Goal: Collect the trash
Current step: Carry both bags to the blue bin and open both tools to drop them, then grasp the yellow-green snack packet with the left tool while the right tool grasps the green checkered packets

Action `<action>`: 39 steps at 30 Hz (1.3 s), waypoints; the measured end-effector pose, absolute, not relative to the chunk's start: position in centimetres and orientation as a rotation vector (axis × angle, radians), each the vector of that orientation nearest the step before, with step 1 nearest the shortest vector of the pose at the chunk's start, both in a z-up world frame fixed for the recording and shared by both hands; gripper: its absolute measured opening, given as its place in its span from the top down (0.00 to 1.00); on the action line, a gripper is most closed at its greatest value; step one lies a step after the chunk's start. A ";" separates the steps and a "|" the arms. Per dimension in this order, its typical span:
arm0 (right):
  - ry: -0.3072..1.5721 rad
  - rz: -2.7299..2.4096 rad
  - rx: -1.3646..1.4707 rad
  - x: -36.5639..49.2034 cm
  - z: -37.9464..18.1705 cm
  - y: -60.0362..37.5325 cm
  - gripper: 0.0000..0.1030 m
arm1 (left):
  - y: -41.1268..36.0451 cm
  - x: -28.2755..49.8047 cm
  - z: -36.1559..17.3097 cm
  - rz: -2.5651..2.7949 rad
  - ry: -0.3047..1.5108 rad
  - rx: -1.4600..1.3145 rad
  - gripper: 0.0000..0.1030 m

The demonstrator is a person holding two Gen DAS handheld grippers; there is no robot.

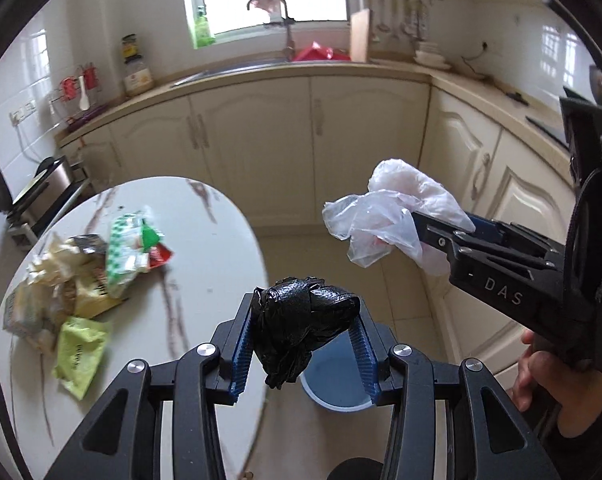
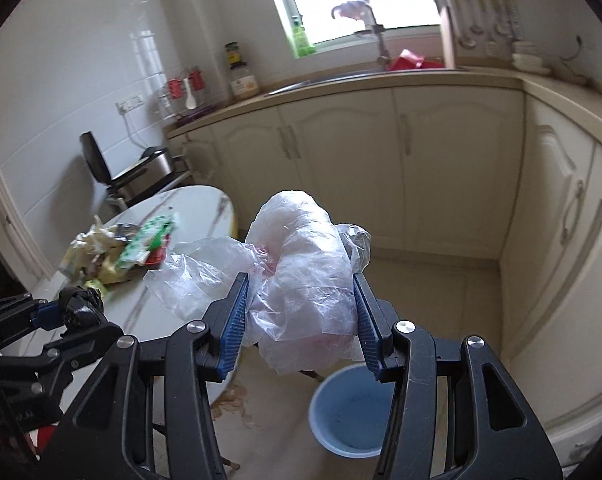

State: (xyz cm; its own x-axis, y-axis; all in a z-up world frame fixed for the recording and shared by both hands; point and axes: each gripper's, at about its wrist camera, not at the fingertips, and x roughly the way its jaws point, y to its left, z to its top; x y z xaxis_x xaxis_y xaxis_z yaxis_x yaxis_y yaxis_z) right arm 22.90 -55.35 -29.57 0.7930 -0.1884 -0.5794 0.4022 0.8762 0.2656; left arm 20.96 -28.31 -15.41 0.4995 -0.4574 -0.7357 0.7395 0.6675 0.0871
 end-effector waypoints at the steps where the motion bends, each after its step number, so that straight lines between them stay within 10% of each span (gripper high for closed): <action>1: 0.580 -0.345 0.405 22.5 -30.1 -56.2 0.54 | -29.9 20.9 -16.6 -0.767 0.759 0.452 0.60; 9: 0.653 -0.436 0.487 21.4 -35.4 -61.6 0.54 | -40.5 25.2 -23.0 -0.757 0.857 0.598 0.57; 19: 0.782 -0.440 0.583 23.6 -43.2 -63.7 0.54 | -45.2 28.6 -25.6 -0.634 0.791 0.671 0.13; 26: 0.860 -0.406 0.632 24.4 -47.1 -62.8 0.54 | -45.2 27.7 -24.2 -0.620 0.735 0.632 0.12; 34: 0.929 -0.375 0.723 24.5 -50.4 -62.4 0.15 | -42.4 24.6 -20.7 -0.583 0.609 0.578 0.06; 39: 0.859 -0.382 0.708 23.4 -46.7 -61.4 0.16 | -36.6 24.6 -18.3 -0.516 0.593 0.496 0.04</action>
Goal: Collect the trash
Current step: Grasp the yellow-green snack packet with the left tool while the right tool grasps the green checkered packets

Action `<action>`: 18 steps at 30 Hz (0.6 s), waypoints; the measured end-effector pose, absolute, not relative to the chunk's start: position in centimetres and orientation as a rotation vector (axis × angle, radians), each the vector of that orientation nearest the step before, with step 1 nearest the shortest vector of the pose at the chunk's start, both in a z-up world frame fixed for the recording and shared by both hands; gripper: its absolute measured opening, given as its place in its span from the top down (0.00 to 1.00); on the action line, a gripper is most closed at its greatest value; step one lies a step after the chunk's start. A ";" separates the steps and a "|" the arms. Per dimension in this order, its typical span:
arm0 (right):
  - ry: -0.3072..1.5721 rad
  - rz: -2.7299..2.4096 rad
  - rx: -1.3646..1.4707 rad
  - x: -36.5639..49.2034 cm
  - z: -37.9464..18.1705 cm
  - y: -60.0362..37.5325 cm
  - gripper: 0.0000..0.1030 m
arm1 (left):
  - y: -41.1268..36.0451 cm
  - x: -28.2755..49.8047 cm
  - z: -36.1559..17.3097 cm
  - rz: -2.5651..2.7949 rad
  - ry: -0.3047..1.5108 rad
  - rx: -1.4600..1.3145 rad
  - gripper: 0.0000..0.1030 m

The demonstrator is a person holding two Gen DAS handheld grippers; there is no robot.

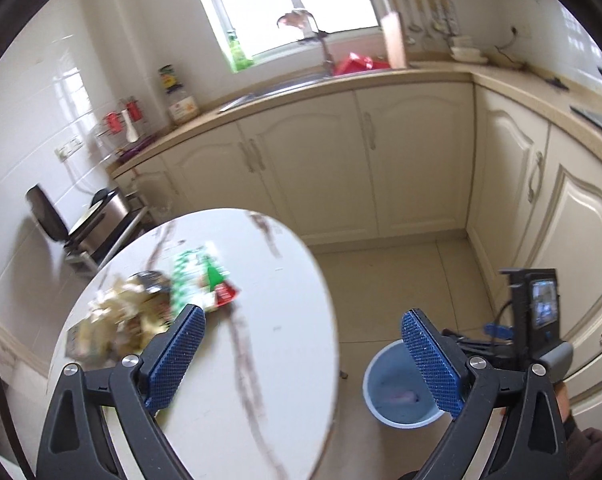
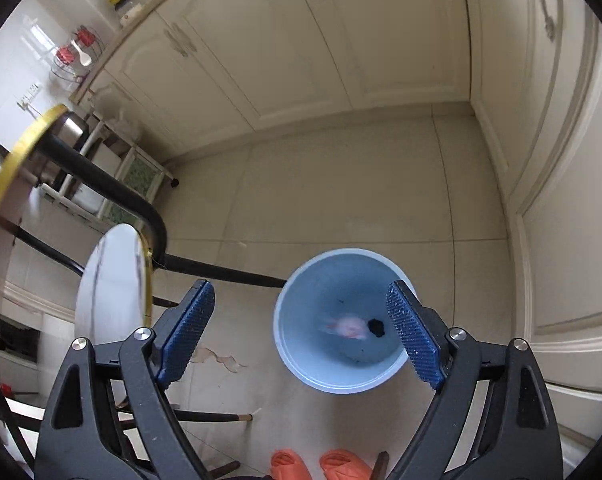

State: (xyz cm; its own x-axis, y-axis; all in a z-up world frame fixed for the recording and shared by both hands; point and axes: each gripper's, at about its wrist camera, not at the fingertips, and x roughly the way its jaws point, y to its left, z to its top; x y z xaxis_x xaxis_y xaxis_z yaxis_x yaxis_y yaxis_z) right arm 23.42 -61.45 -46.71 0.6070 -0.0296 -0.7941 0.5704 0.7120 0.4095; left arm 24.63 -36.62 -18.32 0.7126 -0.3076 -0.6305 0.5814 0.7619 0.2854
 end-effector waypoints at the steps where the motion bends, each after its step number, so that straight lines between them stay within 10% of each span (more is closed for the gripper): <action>1: 0.839 -0.381 0.696 23.2 -45.5 -61.1 0.14 | -35.9 24.3 -17.9 -0.496 0.589 0.482 0.03; 18: 0.614 -0.155 0.345 26.8 -27.6 -47.0 0.00 | -18.7 25.6 -18.4 -0.238 0.726 0.252 0.01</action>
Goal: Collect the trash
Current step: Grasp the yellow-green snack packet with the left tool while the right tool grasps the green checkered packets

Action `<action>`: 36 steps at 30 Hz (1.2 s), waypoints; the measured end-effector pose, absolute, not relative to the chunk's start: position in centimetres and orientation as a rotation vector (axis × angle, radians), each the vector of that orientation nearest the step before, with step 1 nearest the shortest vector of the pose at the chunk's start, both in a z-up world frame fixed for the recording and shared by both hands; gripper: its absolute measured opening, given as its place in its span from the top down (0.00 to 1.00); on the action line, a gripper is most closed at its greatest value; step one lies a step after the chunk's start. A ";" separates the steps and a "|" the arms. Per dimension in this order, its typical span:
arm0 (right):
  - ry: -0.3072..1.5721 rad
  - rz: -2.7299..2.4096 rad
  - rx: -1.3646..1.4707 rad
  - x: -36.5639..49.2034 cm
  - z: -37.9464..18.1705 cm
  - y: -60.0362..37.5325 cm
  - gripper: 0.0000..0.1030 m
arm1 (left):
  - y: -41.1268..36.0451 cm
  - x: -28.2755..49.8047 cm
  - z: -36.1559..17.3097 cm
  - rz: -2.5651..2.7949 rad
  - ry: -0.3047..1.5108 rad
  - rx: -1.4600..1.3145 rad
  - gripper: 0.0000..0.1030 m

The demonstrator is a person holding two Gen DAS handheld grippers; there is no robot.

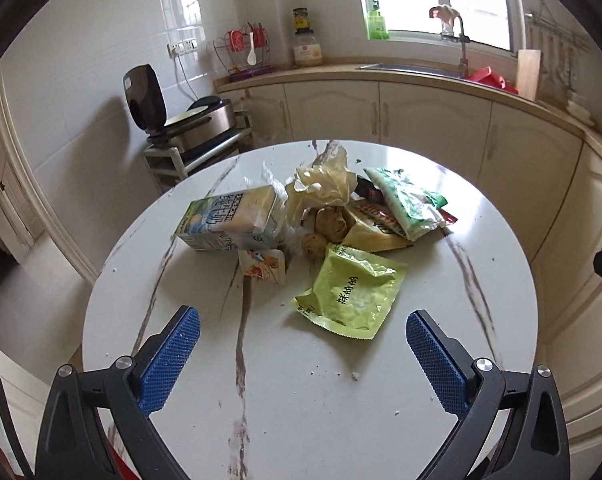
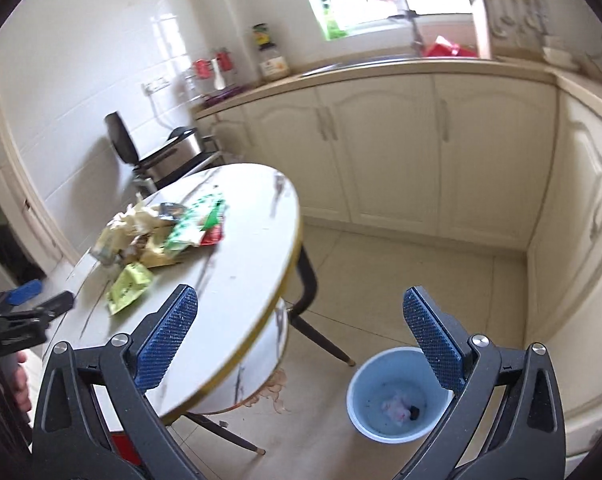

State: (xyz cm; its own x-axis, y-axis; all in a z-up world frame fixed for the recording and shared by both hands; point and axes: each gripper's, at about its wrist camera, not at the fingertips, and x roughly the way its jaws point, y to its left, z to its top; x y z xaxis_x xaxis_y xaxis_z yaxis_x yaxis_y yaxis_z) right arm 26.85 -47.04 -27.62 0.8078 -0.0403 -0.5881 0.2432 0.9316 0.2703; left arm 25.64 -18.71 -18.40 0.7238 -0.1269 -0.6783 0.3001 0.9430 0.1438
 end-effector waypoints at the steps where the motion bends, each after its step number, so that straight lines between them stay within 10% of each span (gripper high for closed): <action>1: 0.621 -0.143 0.333 27.2 -27.4 -46.4 0.00 | -18.7 25.9 -18.9 -0.248 0.740 0.247 0.01; 21: 0.757 0.001 0.153 40.4 -28.5 -40.2 0.00 | -20.9 34.4 -21.6 -0.322 0.857 0.327 0.01; 29: 0.870 0.004 0.165 48.0 -29.8 -40.5 0.00 | -18.4 35.8 -21.7 -0.451 0.879 0.208 0.61; 36: 0.940 -0.007 0.115 50.8 -31.7 -39.8 0.13 | -15.8 35.2 -21.3 -0.462 0.882 0.187 0.71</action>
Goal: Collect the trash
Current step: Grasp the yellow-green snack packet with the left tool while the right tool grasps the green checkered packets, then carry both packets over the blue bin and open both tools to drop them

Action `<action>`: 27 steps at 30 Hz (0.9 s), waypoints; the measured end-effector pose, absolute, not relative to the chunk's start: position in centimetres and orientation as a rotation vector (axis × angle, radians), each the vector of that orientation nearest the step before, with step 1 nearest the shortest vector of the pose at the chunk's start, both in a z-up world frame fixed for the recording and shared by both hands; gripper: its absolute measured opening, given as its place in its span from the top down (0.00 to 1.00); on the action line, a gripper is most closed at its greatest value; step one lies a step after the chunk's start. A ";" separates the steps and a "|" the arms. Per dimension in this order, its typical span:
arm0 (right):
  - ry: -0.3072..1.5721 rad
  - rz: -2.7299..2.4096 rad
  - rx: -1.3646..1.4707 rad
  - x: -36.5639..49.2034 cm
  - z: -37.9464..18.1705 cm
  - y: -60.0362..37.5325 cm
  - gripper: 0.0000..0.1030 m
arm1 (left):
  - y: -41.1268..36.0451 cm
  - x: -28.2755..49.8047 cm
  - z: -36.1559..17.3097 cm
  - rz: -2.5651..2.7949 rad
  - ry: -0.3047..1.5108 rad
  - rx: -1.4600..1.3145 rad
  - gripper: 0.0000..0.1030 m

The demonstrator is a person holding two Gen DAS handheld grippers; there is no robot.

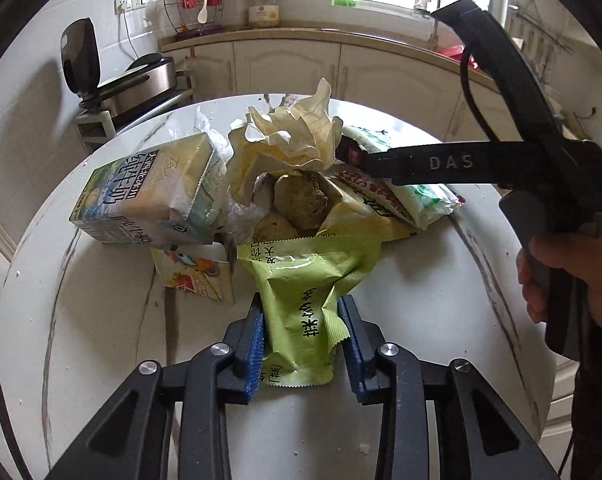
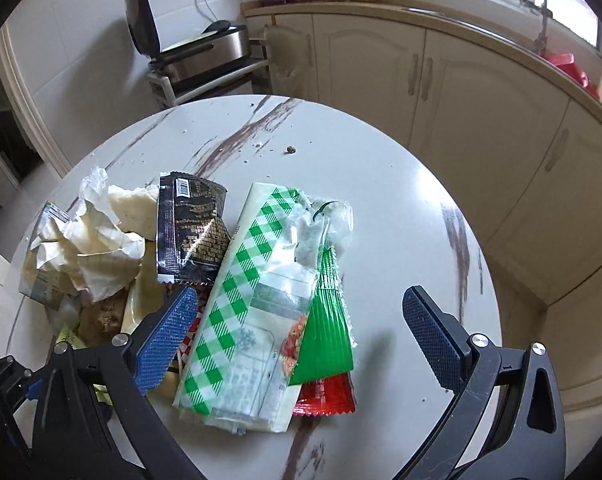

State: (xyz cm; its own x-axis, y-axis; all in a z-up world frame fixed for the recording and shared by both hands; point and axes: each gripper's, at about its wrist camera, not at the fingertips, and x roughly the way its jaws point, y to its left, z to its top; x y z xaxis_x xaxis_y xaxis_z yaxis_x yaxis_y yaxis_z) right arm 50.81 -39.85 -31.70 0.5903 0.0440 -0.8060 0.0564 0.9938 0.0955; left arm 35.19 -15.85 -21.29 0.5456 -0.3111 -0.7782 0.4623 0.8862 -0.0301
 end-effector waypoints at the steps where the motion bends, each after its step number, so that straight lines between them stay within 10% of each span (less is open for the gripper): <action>1: 0.943 0.009 0.119 50.8 -31.9 -39.8 0.31 | -15.5 35.1 -21.3 -0.464 0.884 0.180 0.72; 10: 0.841 0.046 0.196 47.1 -29.6 -41.3 0.42 | -12.1 33.7 -20.0 -0.469 0.883 0.141 0.74; 12: 0.811 0.105 0.256 46.0 -28.5 -41.6 0.76 | -11.3 33.2 -19.3 -0.473 0.878 0.123 0.74; 15: 0.823 0.135 0.273 44.9 -27.9 -41.6 0.87 | -10.1 32.4 -18.8 -0.477 0.869 0.120 0.74; 27: 0.915 0.186 0.407 44.8 -30.3 -40.5 0.63 | -8.7 29.1 -18.7 -0.430 0.918 0.104 0.74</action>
State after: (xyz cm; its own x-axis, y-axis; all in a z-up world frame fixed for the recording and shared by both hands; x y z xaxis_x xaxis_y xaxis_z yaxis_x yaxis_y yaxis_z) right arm 44.76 -40.47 -30.33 0.6004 0.3265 -0.7301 0.0150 0.9081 0.4184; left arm 29.15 -8.66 -18.67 0.5292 -0.3161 -0.7874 0.4032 0.9102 -0.0945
